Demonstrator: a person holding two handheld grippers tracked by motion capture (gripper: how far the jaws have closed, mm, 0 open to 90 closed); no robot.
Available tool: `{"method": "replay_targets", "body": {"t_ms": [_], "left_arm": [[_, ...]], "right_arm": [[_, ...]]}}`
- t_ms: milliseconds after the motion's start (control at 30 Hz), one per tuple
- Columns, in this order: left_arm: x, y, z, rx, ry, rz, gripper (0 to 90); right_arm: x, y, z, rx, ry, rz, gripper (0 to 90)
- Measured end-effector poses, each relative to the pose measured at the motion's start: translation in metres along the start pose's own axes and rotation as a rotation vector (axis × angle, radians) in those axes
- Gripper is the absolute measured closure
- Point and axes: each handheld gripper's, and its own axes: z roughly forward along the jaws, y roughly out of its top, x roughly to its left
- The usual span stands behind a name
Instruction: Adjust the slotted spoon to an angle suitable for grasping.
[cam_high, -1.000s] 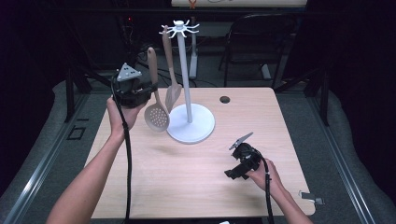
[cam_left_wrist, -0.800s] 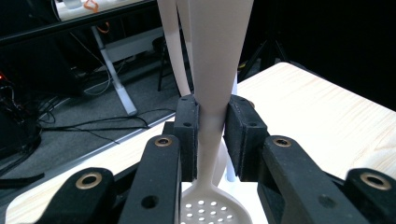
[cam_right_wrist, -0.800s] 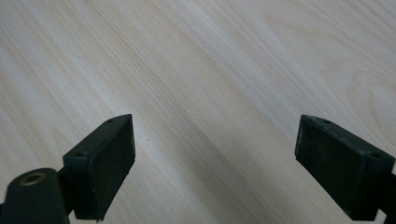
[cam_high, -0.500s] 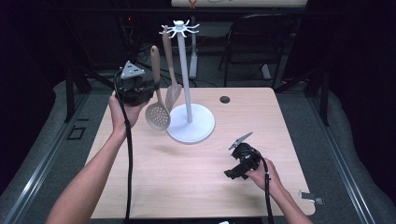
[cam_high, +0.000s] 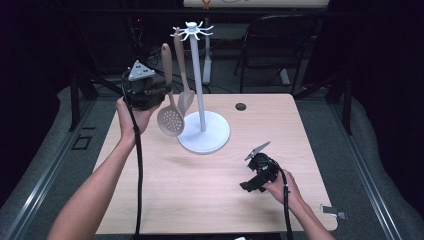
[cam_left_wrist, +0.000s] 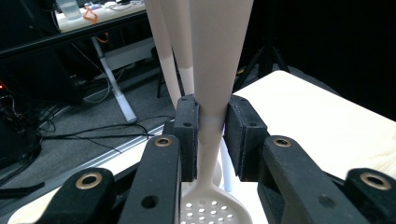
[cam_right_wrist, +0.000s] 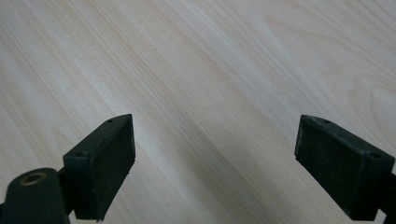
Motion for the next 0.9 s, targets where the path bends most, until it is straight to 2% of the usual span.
{"method": "replay_targets", "body": {"t_ms": [267,733,900], "left_arm": [[-0.002,0.003,0.006,0.013,-0.008,-0.002,75.3],[-0.007,0.013,0.017,0.019,-0.033,-0.005,75.2],[-0.005,0.015,0.022,0.030,-0.037,-0.022,75.2]], "right_arm": [[0.002,0.000,0.001,-0.020,0.010,0.015,12.1],[0.000,0.000,0.000,-0.007,0.005,0.000,12.2],[0.000,0.000,0.000,-0.002,0.007,0.000,12.2]]}}
